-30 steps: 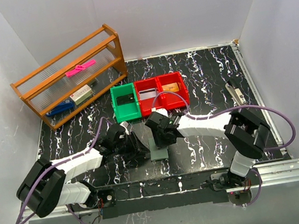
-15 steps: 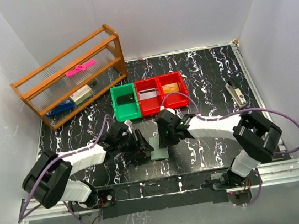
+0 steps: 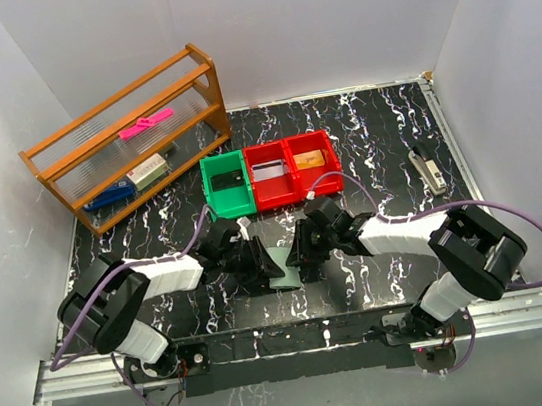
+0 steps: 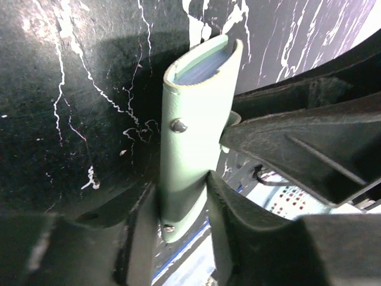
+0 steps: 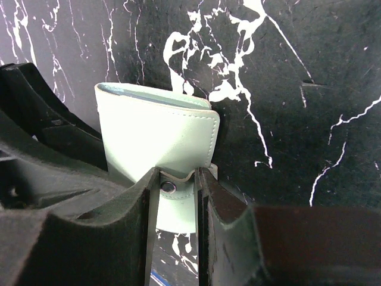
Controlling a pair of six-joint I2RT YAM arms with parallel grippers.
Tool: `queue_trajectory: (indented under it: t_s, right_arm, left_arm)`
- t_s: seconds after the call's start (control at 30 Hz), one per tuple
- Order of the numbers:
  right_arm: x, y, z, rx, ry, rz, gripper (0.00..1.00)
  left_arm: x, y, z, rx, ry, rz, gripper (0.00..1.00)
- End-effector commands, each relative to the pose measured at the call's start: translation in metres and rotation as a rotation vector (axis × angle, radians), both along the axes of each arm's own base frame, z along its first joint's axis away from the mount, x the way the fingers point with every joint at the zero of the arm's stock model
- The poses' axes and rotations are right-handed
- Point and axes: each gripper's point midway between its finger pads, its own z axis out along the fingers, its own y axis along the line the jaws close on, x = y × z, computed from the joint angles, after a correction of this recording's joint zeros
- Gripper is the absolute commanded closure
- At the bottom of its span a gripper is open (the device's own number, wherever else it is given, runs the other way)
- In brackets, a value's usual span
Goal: Take the credit cards out of the card holder
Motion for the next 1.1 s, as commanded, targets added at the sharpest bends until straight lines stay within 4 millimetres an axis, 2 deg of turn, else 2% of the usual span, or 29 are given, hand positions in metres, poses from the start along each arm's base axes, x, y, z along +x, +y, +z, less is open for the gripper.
queue_trajectory:
  t_s: [0.0, 0.13, 0.33, 0.47, 0.67, 0.83, 0.9, 0.97, 1.07]
  right_arm:
    - [-0.015, -0.002, -0.015, 0.026, 0.059, 0.005, 0.96]
    - [-0.010, -0.011, -0.014, 0.007, 0.045, -0.015, 0.97]
    - [-0.003, -0.037, -0.020, -0.110, 0.027, -0.073, 0.99]
    - [0.001, -0.047, -0.014, -0.155, -0.015, -0.076, 0.99]
    - [-0.002, -0.050, -0.009, -0.163, -0.023, -0.061, 0.98]
    - [-0.003, -0.040, 0.003, -0.112, -0.021, -0.033, 0.85]
    - [0.002, -0.035, 0.013, -0.089, -0.035, -0.038, 0.70]
    - [0.006, -0.030, 0.022, -0.067, -0.056, -0.040, 0.61]
    - [0.010, -0.025, 0.027, -0.053, -0.061, -0.031, 0.57]
  left_arm:
    - [-0.002, -0.002, 0.000, 0.011, 0.004, -0.023, 0.73]
    - [-0.005, 0.009, -0.007, 0.066, 0.021, 0.008, 0.84]
    - [-0.006, 0.025, -0.007, 0.130, -0.006, 0.043, 0.93]
    - [-0.005, 0.032, -0.006, 0.162, -0.024, 0.056, 0.99]
    - [-0.003, 0.034, -0.005, 0.178, -0.032, 0.066, 1.00]
    - [-0.001, 0.032, 0.000, 0.175, -0.049, 0.047, 1.00]
    - [0.000, 0.032, 0.000, 0.184, -0.050, 0.042, 1.00]
    - [-0.001, 0.032, 0.001, 0.187, -0.052, 0.035, 1.00]
    - [-0.001, 0.034, 0.001, 0.193, -0.054, 0.033, 0.99]
